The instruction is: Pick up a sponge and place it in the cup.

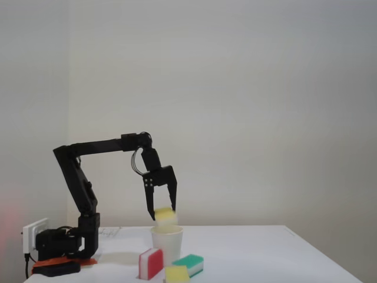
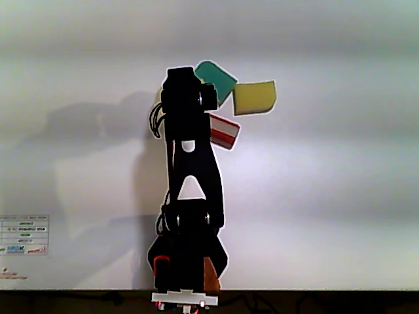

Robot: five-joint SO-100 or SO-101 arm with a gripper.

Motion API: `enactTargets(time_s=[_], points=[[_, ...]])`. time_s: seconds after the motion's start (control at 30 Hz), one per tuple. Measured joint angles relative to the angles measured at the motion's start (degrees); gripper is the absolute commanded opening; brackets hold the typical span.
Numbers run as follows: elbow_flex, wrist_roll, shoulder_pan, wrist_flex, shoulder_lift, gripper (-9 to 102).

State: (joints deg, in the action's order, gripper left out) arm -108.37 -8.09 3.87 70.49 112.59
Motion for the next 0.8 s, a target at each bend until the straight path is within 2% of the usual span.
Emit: enactTargets(time_s=[0.2,0.37,0.47,0.57,0.8], points=[[-0.2,-0.8,0.0,-2.0,-1.0,33],[-0.2,-0.8,0.0,-2.2,-1.1,30],[-0.1,-0.1,0.0,-2.2,-1.1,19],[-0.1,0.0,0.0,-2.2,-0.6,1],[-0.4,1.1,-1.0,-4.1,5.9,0]])
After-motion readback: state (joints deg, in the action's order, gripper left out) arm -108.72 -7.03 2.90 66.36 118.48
